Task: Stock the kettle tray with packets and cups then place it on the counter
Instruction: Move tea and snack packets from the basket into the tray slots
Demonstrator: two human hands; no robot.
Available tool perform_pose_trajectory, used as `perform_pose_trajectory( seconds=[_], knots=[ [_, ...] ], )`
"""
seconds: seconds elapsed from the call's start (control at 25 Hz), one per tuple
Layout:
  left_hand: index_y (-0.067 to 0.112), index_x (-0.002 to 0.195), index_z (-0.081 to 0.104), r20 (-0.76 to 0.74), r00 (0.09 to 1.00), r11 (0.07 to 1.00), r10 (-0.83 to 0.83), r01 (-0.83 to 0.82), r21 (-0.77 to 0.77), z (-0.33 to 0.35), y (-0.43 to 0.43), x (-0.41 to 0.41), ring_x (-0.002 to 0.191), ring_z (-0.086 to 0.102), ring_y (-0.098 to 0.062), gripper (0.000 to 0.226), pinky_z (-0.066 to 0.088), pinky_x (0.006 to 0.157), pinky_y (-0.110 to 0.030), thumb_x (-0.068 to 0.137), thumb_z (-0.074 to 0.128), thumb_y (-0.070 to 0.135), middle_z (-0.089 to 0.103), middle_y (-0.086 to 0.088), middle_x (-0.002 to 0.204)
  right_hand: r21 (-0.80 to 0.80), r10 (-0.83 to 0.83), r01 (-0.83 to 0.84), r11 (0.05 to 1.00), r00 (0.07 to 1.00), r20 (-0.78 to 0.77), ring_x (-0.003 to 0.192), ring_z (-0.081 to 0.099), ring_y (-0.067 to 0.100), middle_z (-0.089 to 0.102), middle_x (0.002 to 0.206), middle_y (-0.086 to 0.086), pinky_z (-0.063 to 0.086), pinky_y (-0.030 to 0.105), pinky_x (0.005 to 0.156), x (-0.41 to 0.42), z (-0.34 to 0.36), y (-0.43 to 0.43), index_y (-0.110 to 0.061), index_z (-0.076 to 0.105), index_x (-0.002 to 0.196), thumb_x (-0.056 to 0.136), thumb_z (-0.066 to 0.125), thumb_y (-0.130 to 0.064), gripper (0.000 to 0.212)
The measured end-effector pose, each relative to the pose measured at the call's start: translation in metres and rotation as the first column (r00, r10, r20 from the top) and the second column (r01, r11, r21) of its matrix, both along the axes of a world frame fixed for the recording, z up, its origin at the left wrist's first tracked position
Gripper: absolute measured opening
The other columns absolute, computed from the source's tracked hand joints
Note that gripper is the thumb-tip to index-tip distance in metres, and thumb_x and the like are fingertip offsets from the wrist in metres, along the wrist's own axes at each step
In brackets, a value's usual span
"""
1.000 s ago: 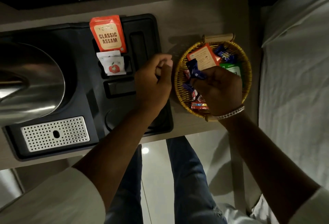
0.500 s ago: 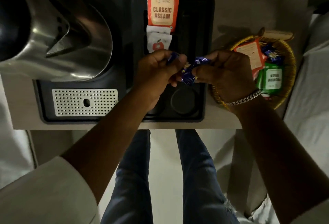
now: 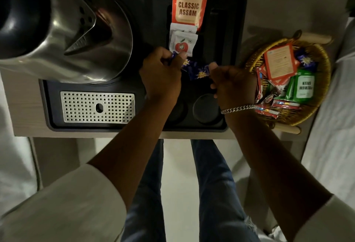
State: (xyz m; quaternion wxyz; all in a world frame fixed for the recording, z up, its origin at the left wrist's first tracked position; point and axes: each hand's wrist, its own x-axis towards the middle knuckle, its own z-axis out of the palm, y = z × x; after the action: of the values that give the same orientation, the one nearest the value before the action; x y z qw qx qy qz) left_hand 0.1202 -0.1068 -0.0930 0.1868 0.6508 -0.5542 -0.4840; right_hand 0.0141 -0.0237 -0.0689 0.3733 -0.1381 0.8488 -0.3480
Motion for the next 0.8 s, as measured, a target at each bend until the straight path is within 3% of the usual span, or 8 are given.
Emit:
perform_pose_trajectory(
  seconds=[0.2, 0.4, 0.56, 0.64, 0.8],
  knots=[
    [0.010, 0.080, 0.060, 0.103, 0.990, 0.995, -0.099, 0.101, -0.018, -0.002, -0.008, 0.004, 0.063, 0.060, -0.011, 0.029, 0.047, 0.058, -0.019, 0.072, 0.080, 0.030, 0.063, 0.001, 0.073, 0.088, 0.098, -0.091, 0.992, 0.992, -0.082, 0.075, 0.066, 0.019, 0.069, 0.078, 0.003, 0.057, 0.038, 0.072, 0.005, -0.010, -0.003, -0.012, 0.068, 0.094, 0.088, 0.062, -0.023, 0.014],
    [0.011, 0.080, 0.058, 0.073, 0.934, 0.937, -0.348, 0.349, 0.004, 0.000, -0.018, 0.023, 0.061, 0.063, -0.018, 0.021, 0.051, 0.059, -0.032, 0.088, 0.064, 0.028, 0.062, -0.005, 0.068, 0.096, 0.249, -0.233, 0.968, 0.943, -0.222, 0.054, 0.055, 0.002, 0.061, 0.066, -0.007, 0.048, 0.020, 0.054, 0.012, -0.014, 0.001, -0.012, 0.065, 0.084, 0.079, 0.072, -0.031, 0.021],
    [0.006, 0.081, 0.058, 0.147, 0.915, 0.908, -0.377, 0.396, -0.137, 0.006, -0.013, 0.019, 0.057, 0.058, -0.006, 0.023, 0.043, 0.054, -0.015, 0.088, 0.064, 0.027, 0.063, -0.005, 0.067, 0.024, 0.193, -0.196, 0.980, 0.924, -0.329, 0.051, 0.048, -0.004, 0.054, 0.061, -0.010, 0.038, 0.008, 0.050, 0.002, -0.011, 0.012, -0.012, 0.061, 0.082, 0.078, 0.073, -0.029, 0.021],
    [0.005, 0.080, 0.058, 0.130, 0.920, 0.893, -0.370, 0.390, -0.223, 0.010, -0.003, 0.005, 0.065, 0.063, -0.008, 0.024, 0.044, 0.059, -0.006, 0.089, 0.063, 0.026, 0.069, -0.008, 0.074, -0.031, 0.193, -0.223, 0.974, 0.900, -0.391, 0.048, 0.045, -0.007, 0.051, 0.057, -0.013, 0.037, 0.003, 0.050, -0.010, -0.002, 0.026, -0.013, 0.061, 0.077, 0.082, 0.069, -0.026, 0.016],
    [0.010, 0.076, 0.058, 0.005, 0.862, 0.826, -0.507, 0.487, -0.283, 0.018, 0.031, -0.037, 0.057, 0.056, -0.004, 0.017, 0.044, 0.056, -0.009, 0.090, 0.061, 0.019, 0.057, 0.001, 0.060, 0.003, 0.286, -0.326, 0.945, 0.824, -0.489, 0.054, 0.053, 0.005, 0.064, 0.064, -0.002, 0.036, 0.005, 0.055, -0.038, 0.015, 0.060, -0.009, 0.067, 0.079, 0.086, 0.065, -0.020, 0.013]
  ],
)
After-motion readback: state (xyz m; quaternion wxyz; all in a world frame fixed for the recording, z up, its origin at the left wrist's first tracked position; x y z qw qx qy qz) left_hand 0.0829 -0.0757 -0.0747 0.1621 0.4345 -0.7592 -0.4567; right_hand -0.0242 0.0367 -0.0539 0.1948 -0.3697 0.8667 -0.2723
